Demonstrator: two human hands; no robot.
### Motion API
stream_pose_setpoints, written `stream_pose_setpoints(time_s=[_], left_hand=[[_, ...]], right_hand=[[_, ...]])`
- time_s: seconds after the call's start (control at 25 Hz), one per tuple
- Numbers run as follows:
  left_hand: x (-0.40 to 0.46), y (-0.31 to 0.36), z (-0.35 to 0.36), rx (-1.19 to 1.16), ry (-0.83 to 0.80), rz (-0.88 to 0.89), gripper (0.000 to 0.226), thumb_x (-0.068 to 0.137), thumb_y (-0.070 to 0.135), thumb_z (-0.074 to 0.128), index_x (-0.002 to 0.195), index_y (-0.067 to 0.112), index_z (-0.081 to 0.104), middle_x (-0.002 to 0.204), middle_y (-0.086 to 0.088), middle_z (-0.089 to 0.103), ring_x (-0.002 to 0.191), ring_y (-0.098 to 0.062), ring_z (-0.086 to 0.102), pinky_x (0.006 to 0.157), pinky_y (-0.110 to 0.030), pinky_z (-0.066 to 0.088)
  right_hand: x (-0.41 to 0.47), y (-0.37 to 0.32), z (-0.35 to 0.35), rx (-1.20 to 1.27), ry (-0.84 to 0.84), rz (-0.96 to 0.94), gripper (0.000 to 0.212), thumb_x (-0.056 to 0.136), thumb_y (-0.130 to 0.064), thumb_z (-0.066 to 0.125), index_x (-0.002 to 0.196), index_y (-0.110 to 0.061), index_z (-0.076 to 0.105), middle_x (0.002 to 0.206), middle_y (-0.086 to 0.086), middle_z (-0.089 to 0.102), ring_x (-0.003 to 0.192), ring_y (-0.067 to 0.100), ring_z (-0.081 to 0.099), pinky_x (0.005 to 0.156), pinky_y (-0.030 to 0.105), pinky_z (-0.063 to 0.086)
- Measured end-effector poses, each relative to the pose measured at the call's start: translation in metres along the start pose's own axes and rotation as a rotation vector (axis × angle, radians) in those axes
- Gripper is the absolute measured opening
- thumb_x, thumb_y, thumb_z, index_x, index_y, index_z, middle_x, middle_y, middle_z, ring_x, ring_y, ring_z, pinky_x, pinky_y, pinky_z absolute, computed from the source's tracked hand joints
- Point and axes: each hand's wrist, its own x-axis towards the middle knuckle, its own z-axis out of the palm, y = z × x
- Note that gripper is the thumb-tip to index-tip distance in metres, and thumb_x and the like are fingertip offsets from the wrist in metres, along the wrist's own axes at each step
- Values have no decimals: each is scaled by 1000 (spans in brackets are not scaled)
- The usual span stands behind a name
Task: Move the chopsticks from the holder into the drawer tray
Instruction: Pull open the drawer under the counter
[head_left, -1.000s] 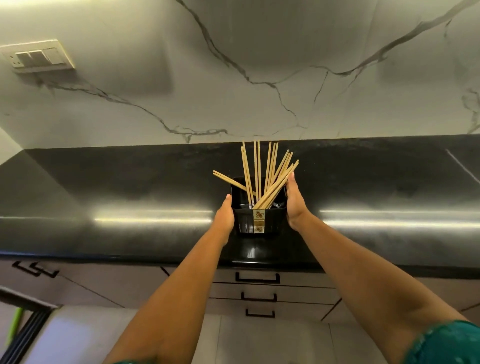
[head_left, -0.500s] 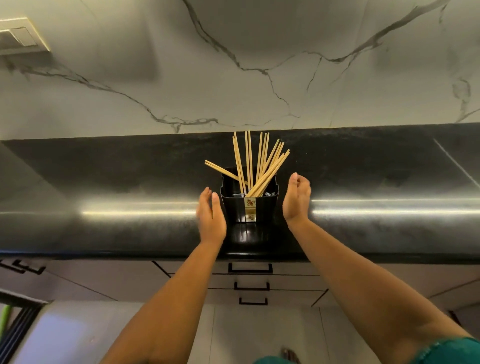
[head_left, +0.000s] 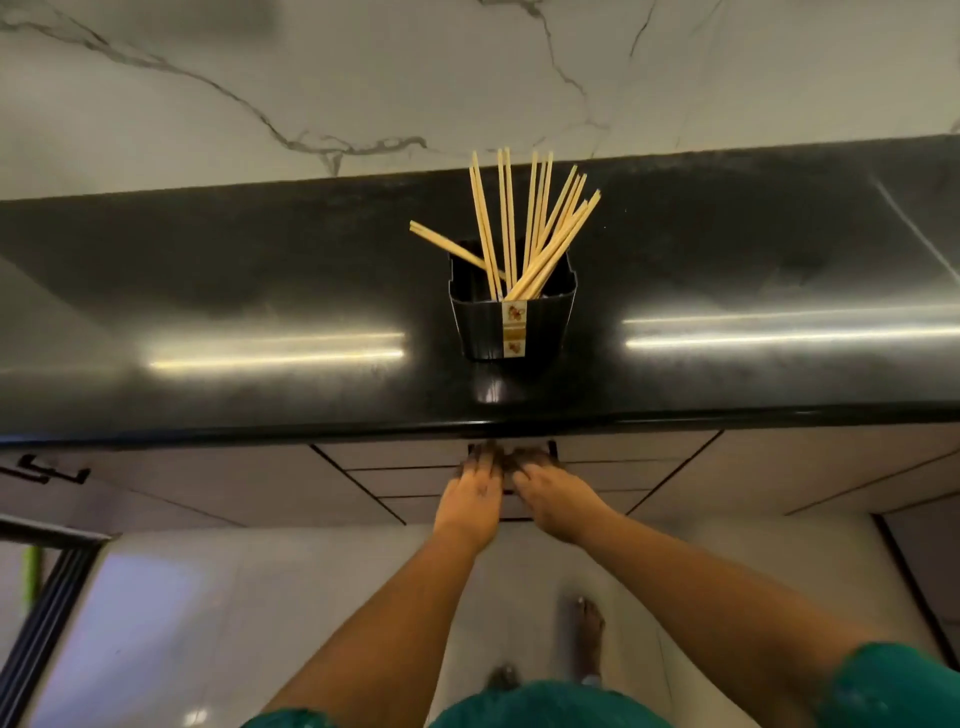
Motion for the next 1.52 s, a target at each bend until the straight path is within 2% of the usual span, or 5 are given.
stream_pose_setpoints(time_s=[0.08, 0.24, 0.48, 1.28, 1.52], left_hand=[[22, -10, 7, 97, -121, 4, 65, 93, 10, 43, 150, 11, 12, 157, -14, 18, 141, -31, 25, 111, -39, 28], [54, -15, 11, 164, -170, 42, 44, 99, 35, 35, 139, 18, 42, 144, -13, 44, 127, -32, 46, 100, -36, 37], [50, 1, -5, 241, -302, 96, 33, 95, 13, 43, 126, 4, 51, 129, -19, 54, 116, -35, 52, 94, -40, 43], [-317, 60, 124, 113, -427, 36, 41, 90, -2, 50, 130, 6, 53, 132, -17, 54, 119, -31, 53, 104, -40, 40], [-361, 61, 126, 151, -342, 57, 49, 88, -3, 51, 135, 7, 46, 137, -17, 48, 123, -31, 49, 105, -37, 38]], right_hand=[[24, 7, 2, 24, -143, 239, 52, 94, -11, 46, 145, -12, 33, 152, 11, 31, 137, 30, 33, 111, 39, 32], [48, 13, 6, -31, -238, 310, 45, 95, -10, 44, 139, -7, 38, 147, 19, 37, 130, 35, 41, 104, 41, 37], [29, -10, 10, -52, -352, 391, 37, 94, -8, 50, 131, -8, 48, 130, 15, 55, 113, 32, 57, 93, 39, 48], [-313, -188, 118, 161, -376, 410, 30, 96, -9, 44, 123, -4, 57, 122, 20, 60, 111, 35, 58, 91, 40, 47], [-339, -215, 123, 161, -418, 497, 60, 91, -1, 56, 144, -13, 33, 140, 17, 48, 124, 33, 52, 102, 39, 45]])
